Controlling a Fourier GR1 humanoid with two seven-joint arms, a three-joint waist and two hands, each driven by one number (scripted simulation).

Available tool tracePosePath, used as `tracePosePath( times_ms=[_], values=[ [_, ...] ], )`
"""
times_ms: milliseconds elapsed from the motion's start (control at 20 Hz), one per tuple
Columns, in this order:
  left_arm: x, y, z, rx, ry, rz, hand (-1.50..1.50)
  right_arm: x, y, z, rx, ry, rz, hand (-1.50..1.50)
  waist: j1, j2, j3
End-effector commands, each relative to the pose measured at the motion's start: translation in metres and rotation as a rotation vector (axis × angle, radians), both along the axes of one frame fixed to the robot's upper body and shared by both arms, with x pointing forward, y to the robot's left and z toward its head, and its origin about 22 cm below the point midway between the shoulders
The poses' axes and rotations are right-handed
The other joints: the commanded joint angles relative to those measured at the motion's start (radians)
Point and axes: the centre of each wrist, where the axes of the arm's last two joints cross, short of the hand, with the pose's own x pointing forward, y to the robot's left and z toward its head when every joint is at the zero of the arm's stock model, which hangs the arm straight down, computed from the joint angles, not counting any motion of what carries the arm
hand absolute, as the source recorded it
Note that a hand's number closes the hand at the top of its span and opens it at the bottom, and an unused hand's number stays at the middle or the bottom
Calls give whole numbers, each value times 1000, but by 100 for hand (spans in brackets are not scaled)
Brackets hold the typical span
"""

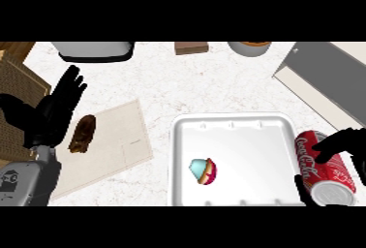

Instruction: Pick the can from the tray and place it in the tiered shelf

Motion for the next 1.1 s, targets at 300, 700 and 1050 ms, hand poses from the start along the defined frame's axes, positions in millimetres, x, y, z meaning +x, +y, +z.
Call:
tracePosePath(
  times_ms=[300,700,1050],
  values=[
    [-13,-6,-7,-9,-4,1,0,20,-104,76,176,-5,-80,150,6,-4,2],
    [2,-1,-25,-16,9,-10,0,56,-187,81,284,0,-163,150,13,4,1],
    [3,-6,-14,-6,7,-27,0,76,-249,49,290,22,-192,150,20,5,1]
  ],
)
